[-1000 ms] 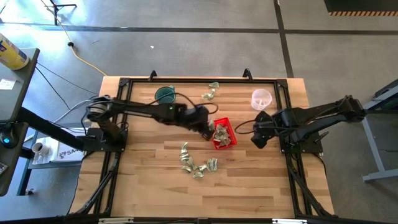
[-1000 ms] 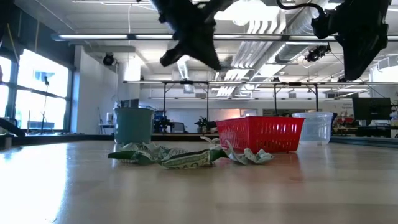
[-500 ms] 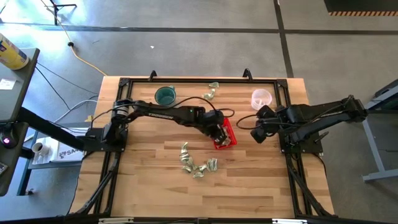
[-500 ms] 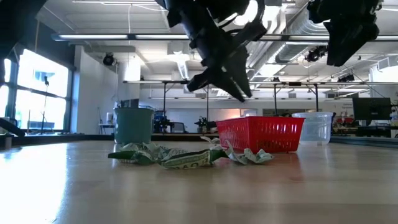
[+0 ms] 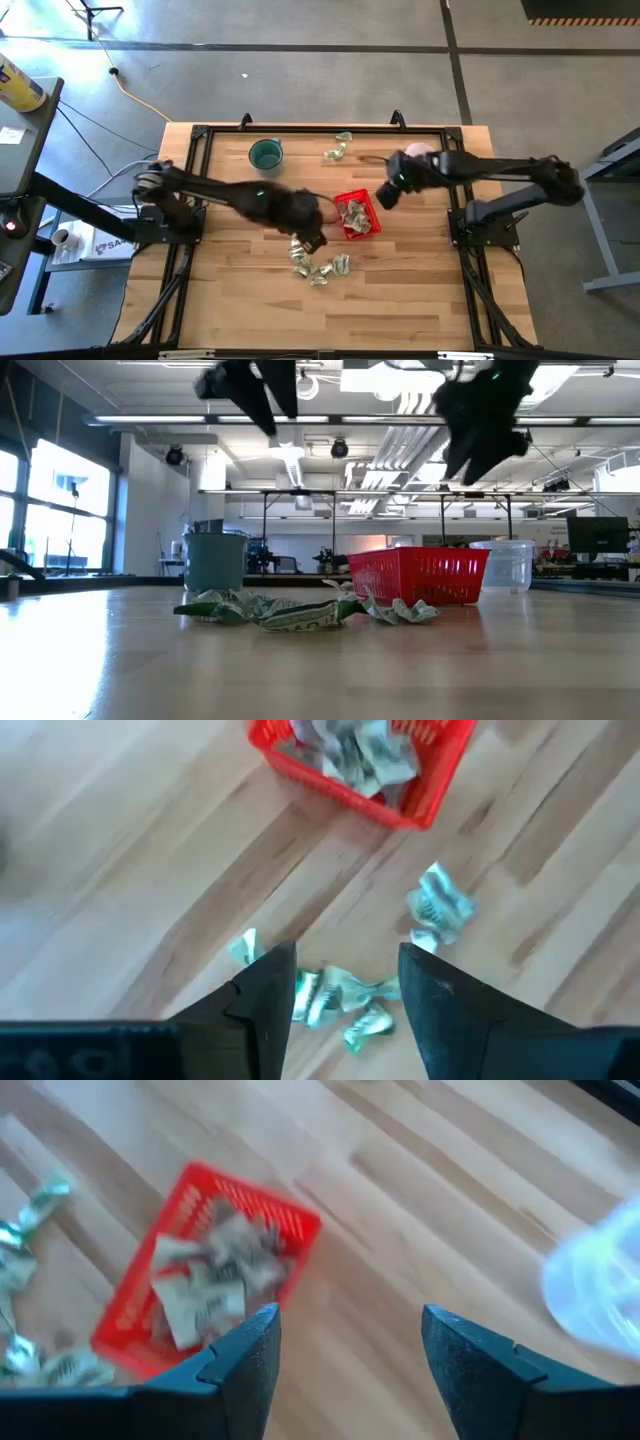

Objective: Pick and place items into bin
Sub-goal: Put the stevia packet into the orange bin

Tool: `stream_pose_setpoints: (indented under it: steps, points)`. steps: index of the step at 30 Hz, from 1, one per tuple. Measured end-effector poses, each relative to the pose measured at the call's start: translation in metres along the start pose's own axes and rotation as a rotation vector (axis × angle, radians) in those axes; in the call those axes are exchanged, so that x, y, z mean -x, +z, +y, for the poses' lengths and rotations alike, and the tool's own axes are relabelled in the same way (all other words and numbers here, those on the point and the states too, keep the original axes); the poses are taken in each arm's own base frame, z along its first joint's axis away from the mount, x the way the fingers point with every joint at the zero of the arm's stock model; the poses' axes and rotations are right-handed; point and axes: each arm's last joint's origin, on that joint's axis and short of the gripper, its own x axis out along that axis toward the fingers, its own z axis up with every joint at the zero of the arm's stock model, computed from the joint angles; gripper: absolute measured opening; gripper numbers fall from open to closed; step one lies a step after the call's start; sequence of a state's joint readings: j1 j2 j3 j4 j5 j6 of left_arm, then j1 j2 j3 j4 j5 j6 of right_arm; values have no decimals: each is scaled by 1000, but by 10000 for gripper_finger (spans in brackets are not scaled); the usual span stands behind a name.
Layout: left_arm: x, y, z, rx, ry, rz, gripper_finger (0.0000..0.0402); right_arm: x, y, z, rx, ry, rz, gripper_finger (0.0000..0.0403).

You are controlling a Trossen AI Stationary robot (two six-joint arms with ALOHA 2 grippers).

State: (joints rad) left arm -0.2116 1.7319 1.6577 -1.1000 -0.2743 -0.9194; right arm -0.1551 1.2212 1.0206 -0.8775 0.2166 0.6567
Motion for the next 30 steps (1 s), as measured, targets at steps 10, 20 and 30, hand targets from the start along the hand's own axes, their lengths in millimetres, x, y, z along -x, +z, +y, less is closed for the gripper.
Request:
stream_pose_setpoints:
  steps: [10, 20, 30]
  points:
    - [52, -66, -1, 282, 152, -55, 189, -75, 82, -47, -117, -23, 31, 235]
    - [66, -99, -5, 431, 183, -68, 188, -152, 165, -70, -164, -10, 108, 262]
    - [77, -122, -8, 504, 186, -83, 188, -198, 203, -94, -271, -13, 227, 266]
